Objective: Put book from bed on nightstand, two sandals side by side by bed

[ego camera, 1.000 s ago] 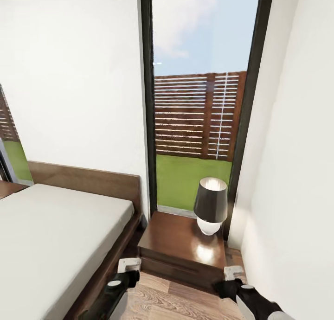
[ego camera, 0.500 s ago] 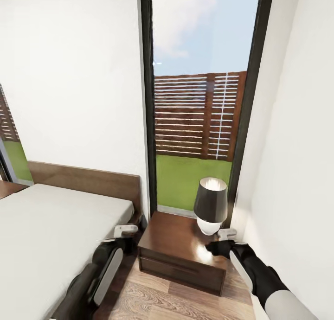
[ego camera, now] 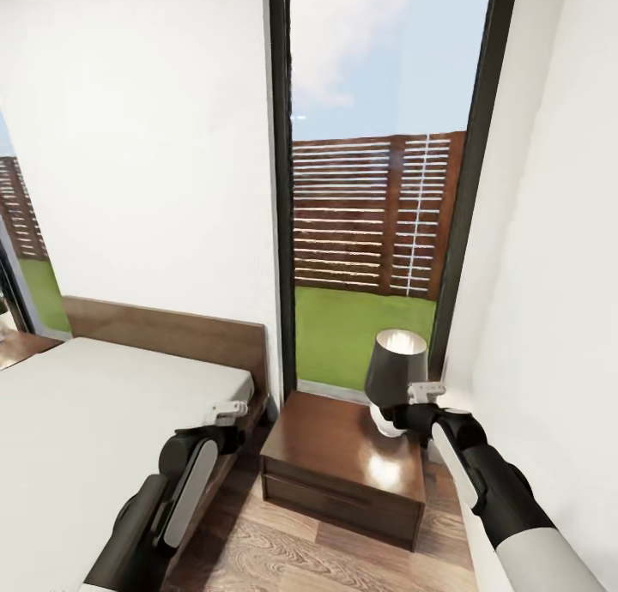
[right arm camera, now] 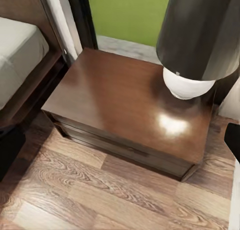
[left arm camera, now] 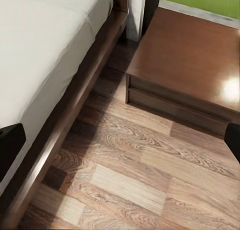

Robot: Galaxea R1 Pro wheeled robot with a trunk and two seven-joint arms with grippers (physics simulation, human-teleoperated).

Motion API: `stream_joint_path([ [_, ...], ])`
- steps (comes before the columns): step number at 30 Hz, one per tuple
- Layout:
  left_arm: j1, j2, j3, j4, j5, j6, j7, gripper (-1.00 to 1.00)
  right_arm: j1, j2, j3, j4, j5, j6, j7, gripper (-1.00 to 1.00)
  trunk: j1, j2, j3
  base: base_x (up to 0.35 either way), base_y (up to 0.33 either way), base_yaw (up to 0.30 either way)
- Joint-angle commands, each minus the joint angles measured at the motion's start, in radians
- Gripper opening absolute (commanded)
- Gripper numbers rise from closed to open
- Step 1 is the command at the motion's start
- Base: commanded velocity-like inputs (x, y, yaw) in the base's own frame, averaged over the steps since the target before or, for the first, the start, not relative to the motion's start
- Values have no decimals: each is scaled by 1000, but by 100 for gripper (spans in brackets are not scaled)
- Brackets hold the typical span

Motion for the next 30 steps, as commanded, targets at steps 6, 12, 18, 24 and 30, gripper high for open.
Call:
stream_joint_path([
  [6, 0, -3, -6, 5, 13, 1, 11, 100, 0, -1, 1, -1, -2, 5, 2, 100, 0, -1, 2, 0, 0, 257],
  [12, 0, -3, -14, 6, 15, 0, 13, 100, 0, -1, 0, -1, -3, 4, 2, 100, 0, -1, 4, 0, 0, 191],
  [18, 0, -5, -16, 6, 17, -1, 11, 100, 0, -2, -3, 0, -3, 2, 2, 100, 0, -1, 4, 0, 0, 18],
  [24, 0, -5, -23, 6, 18, -1, 10, 100, 0, -1, -4, 0, -3, 3, 2, 100, 0, -1, 5, 0, 0, 105],
  [30, 0, -5, -29, 7, 20, -1, 11, 100, 0, -1, -4, 0, -3, 2, 2, 100, 0, -1, 8, 2, -2, 242],
])
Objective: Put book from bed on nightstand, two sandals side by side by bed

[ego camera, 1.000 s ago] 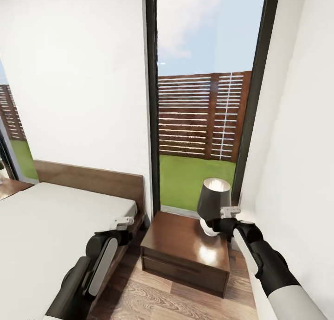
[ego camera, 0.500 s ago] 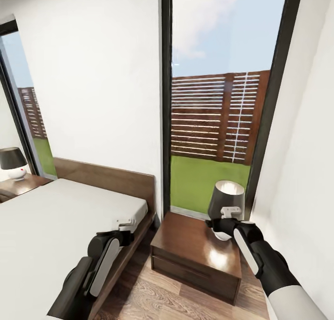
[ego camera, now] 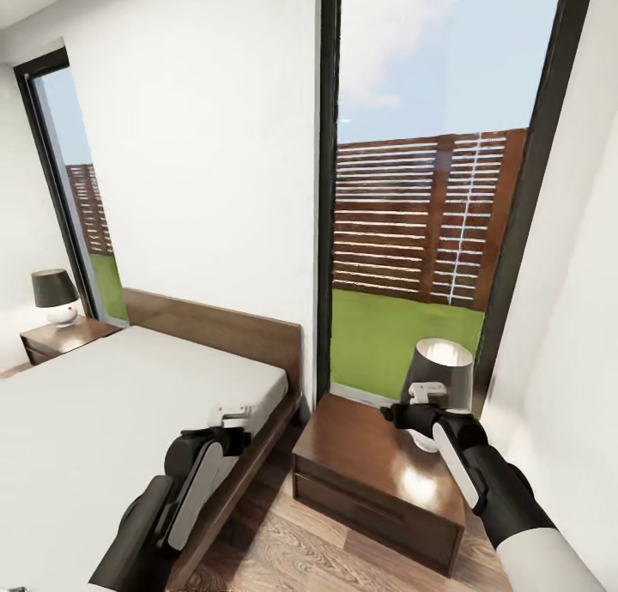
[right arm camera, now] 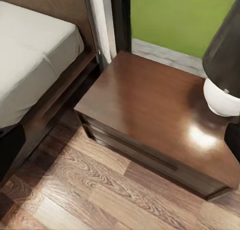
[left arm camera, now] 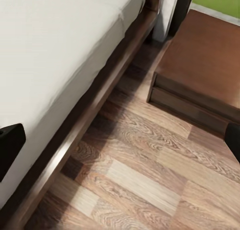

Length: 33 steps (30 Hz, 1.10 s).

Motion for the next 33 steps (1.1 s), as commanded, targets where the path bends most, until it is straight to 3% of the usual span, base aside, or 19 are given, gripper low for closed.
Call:
stream_joint_path([
  [1, -1, 0, -1, 0, 10, 2, 10, 100, 0, -1, 1, -1, -1, 4, 1, 100, 0, -1, 0, 39, -30, 258],
  [33, -1, 0, -4, 0, 7, 3, 12, 100, 0, -1, 1, 0, -1, 3, 2, 100, 0, -1, 12, 222, -173, 270],
])
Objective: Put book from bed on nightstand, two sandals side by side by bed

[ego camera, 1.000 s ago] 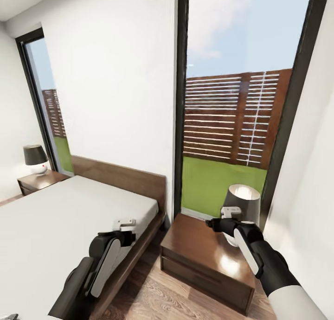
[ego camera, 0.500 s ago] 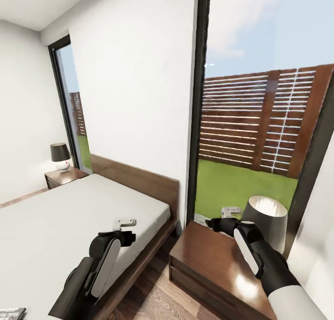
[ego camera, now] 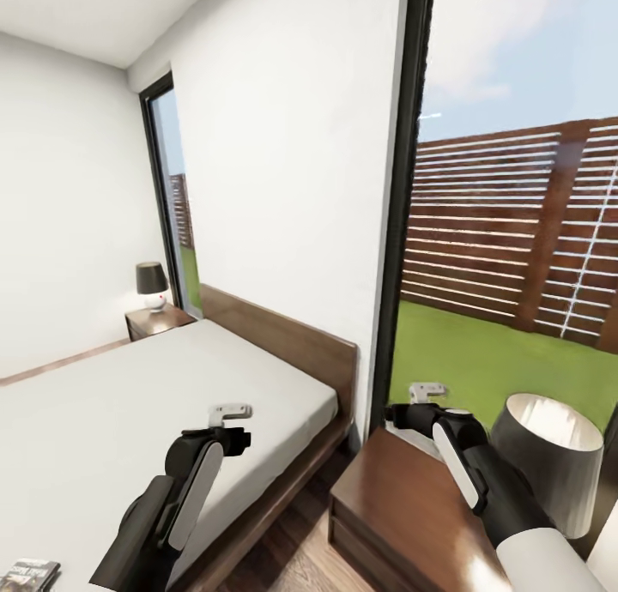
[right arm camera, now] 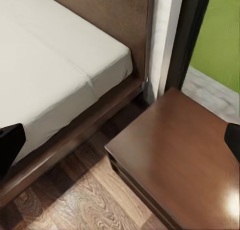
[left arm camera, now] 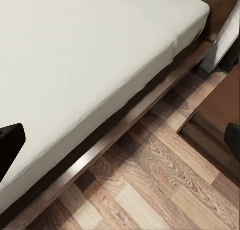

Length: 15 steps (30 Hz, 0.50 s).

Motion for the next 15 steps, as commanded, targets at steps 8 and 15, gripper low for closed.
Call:
stream_joint_path([
  [8, -1, 0, -2, 0, 11, 2, 8, 100, 0, -1, 1, -1, 0, 5, 2, 100, 1, -1, -2, 47, -20, 275],
  [15, -1, 0, -15, 0, 13, 2, 3, 100, 0, -1, 1, -1, 0, 5, 2, 100, 1, -1, -9, 1, 0, 224],
])
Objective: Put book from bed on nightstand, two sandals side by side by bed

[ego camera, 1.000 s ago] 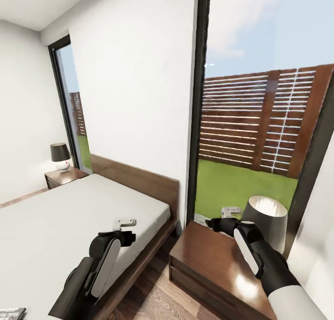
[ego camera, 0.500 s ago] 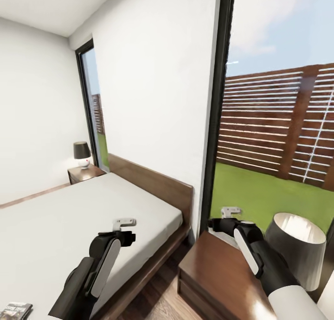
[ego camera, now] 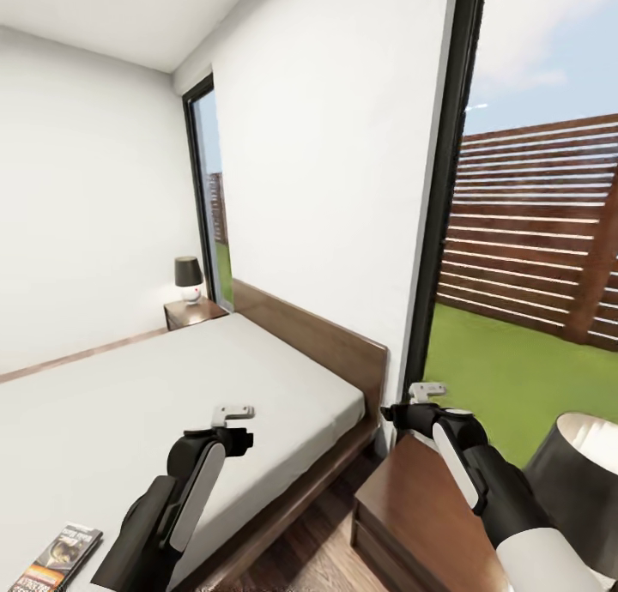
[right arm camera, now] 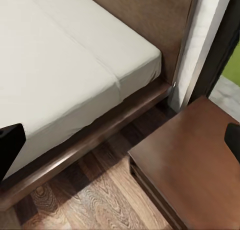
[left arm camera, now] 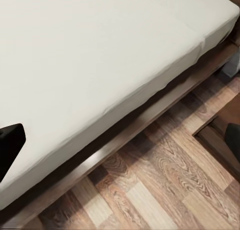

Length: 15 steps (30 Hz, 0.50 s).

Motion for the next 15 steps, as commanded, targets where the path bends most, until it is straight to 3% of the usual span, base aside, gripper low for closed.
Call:
stream_joint_path([
  [1, -1, 0, -1, 0, 11, 2, 10, 100, 0, -1, 1, -1, -1, 4, 1, 100, 0, -1, -2, 0, 0, 200],
  [15, -1, 1, -2, 0, 12, 2, 9, 100, 0, -1, 1, -1, -3, 3, 1, 100, 0, -1, -16, 0, 0, 207],
])
